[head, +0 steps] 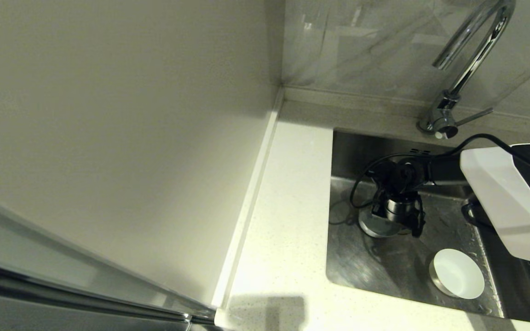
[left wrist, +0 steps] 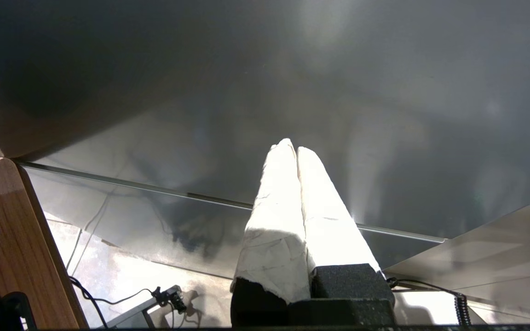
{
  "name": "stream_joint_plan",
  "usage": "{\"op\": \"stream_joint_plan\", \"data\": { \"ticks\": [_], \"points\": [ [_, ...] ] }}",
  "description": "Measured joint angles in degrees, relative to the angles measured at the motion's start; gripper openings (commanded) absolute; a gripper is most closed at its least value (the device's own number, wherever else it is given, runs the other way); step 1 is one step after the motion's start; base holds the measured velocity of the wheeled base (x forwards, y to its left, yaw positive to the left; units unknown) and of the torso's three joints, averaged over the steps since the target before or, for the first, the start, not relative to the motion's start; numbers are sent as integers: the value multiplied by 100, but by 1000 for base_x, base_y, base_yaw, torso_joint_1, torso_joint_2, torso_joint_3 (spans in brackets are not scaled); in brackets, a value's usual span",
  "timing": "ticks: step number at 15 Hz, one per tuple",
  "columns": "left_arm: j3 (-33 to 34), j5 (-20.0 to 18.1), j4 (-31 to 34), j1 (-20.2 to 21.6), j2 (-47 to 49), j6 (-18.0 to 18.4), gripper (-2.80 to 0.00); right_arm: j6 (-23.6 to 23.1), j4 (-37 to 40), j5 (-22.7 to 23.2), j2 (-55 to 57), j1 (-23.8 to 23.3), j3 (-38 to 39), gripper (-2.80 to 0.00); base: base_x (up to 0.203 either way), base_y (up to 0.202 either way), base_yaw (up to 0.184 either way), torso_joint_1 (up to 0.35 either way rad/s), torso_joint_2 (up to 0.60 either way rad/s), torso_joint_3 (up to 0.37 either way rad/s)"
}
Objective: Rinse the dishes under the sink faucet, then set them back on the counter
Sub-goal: Put a bowl back to the table from the sink
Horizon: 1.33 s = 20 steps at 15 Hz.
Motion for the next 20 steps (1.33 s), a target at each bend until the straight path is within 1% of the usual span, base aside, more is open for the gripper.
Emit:
{"op": "stream_joint_plan", "data": {
  "ticks": [4,10,11,12,13,19,20],
  "points": [
    [0,0,0,0,0,-1,-280,159,-7,-16,174,-90,-192,0,0,0,0,0,0,0],
    [0,0,0,0,0,0,-280,170,-28,-12,314,-359,-309,0,0,0,0,0,0,0],
    [0,0,1,0,0,-2,-280,172,-26,1,328,-393,-309,-52,0,0,0,0,0,0],
    [0,0,0,2,0,0,-280,166,-29,9,341,-408,-316,-280,0,0,0,0,0,0],
    [0,0,0,2,0,-2,-280,167,-29,47,349,-416,-319,-280,0,0,0,0,0,0],
    [0,0,0,0,0,0,-280,162,-19,784,295,-409,-296,-280,0,0,0,0,0,0],
    [0,-2,0,0,0,-2,-280,162,-4,840,261,-407,-275,-280,0,0,0,0,0,0]
  ]
}}
